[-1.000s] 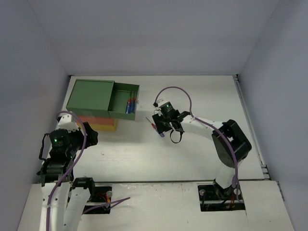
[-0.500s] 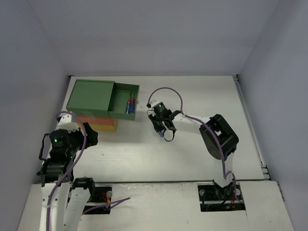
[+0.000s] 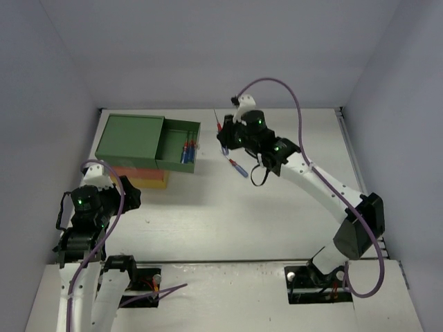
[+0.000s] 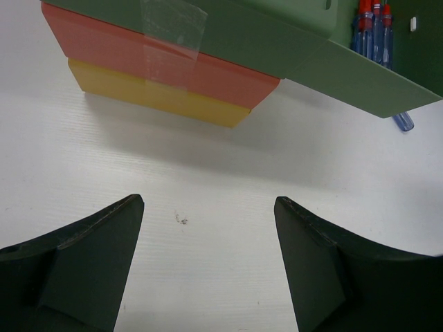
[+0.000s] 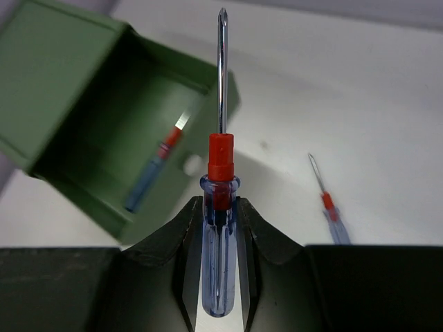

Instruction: Sort the tools into containers

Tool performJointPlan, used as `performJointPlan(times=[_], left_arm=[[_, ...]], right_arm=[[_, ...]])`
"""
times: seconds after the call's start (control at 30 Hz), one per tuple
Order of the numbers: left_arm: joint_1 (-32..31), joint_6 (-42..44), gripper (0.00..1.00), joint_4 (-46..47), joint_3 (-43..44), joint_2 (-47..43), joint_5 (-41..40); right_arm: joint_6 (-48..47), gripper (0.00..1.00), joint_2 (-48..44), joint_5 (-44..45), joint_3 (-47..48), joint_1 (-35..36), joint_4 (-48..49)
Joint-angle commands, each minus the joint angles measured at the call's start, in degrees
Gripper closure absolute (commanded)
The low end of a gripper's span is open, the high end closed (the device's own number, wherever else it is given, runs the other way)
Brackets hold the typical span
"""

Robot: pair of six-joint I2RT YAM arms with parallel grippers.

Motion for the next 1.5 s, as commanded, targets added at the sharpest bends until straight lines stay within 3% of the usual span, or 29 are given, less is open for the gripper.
performJointPlan(times=[0.0,0.2,0.43,0.67,0.77,1.17,1.47], left_arm=[[-0.13,-0.45,0.26,3.69,0.65,0.52,-0.35],[-0.13,-0.58,0.26,3.67,0.56,0.16,-0.44],[-0.13,-0.58,0.26,3.64,0.56,-0.10,-0.44],[-0.14,-0.67,0.26,3.72,0.56,-0.28,-0.44],[-0.13,-0.67,0.26,3.64,0.56,-0.36,-0.44],[-0.19,-0.67,0.26,3.73,0.56,-0.10,-0.09],[-0.13,-0.67,0.26,3.64,0.56,-0.08,-0.15]], right_arm=[[7.58,1.00,3.94,-5.98,9.66,1.83,4.88],[15.32,0.99,11.39,-7.39,17.64,3.39,9.78],[22.85,0.91,16.50,-5.82,19.20,4.49,16.47],[20.56,0.55,17.64,-6.66,20.10,4.41,16.29],[17.81,0.45,15.79,-6.48,18.74,3.99,15.53],[-2.06,0.44,-3.21,0.70,-5.23,-8.38,7.11],[-10.85,0.45,0.54,1.70,-11.67,-9.57,4.52]])
